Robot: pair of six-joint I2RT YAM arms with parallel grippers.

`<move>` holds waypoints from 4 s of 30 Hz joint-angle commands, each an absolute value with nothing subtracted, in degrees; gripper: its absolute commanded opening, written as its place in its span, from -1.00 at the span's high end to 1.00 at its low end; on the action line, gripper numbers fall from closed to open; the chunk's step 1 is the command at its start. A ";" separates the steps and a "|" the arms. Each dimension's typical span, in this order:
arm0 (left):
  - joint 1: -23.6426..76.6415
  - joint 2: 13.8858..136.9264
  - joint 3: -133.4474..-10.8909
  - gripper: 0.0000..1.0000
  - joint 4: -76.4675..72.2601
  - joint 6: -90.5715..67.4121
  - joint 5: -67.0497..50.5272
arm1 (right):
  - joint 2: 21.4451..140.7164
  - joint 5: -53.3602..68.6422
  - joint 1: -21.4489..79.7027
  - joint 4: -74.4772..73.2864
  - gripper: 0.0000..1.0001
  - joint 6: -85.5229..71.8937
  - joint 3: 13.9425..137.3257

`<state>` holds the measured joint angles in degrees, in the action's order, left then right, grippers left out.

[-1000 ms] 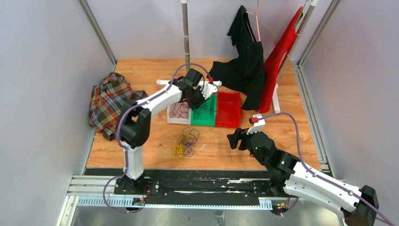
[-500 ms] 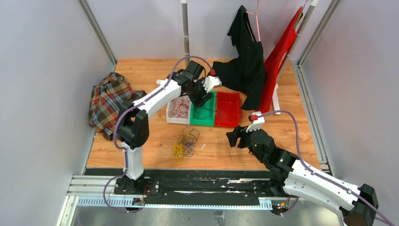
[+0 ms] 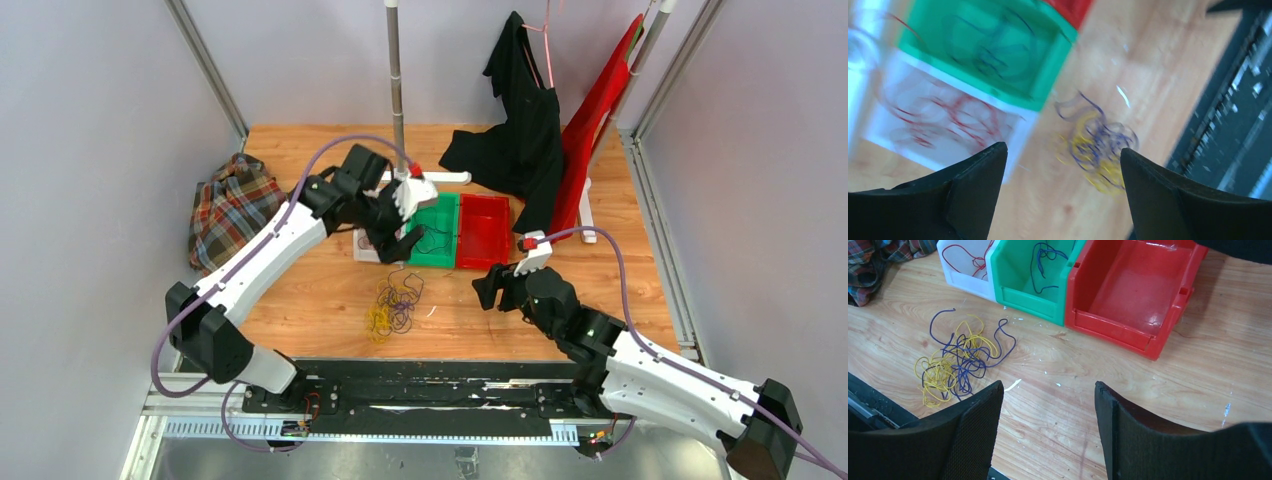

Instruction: Untangle the cables

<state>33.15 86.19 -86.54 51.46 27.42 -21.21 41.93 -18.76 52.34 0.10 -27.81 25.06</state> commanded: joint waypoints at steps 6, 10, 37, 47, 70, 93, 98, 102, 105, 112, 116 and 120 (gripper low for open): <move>33.31 80.33 -63.72 -0.71 44.83 10.54 -23.54 | 40.99 -18.36 51.50 1.01 -0.32 -26.80 26.89; 33.31 81.79 -59.38 -0.68 40.24 6.35 -22.38 | 41.03 -18.37 51.50 1.09 -0.32 -27.21 26.59; 29.98 82.04 -54.84 0.98 30.55 -0.96 -25.88 | 39.46 -15.77 51.46 -1.98 -0.27 -26.52 26.83; 29.71 80.94 -66.90 0.99 46.08 5.01 -44.75 | 44.17 -3.22 51.71 -11.25 -0.25 -25.41 34.82; 29.71 75.15 -104.52 0.99 60.45 4.03 -52.82 | 62.61 -19.26 71.45 15.43 -0.41 -9.27 50.26; 29.71 74.48 -125.98 0.99 60.78 5.38 -50.55 | 75.17 -21.92 71.28 20.67 -0.07 -19.89 47.06; 29.71 73.63 -126.18 0.99 60.82 5.98 -49.07 | 77.85 -19.46 71.28 22.25 0.09 -20.91 48.75; 29.71 73.60 -126.53 0.99 60.82 7.39 -47.01 | 79.38 -16.18 71.27 23.45 0.05 -22.31 48.58; 29.71 74.25 -127.89 0.99 60.82 8.04 -45.57 | 79.78 -14.09 71.31 24.17 -0.04 -22.73 47.25; 29.71 75.31 -131.05 0.99 60.82 9.02 -44.21 | 81.77 -14.85 71.37 25.78 -0.29 -22.43 44.60; 29.71 75.62 -132.01 0.99 60.83 8.55 -43.28 | 84.42 -17.01 71.37 25.61 -0.29 -21.07 46.78; 29.71 75.85 -132.90 0.99 60.82 7.98 -43.15 | 86.46 -18.60 71.19 26.33 -0.17 -19.89 48.56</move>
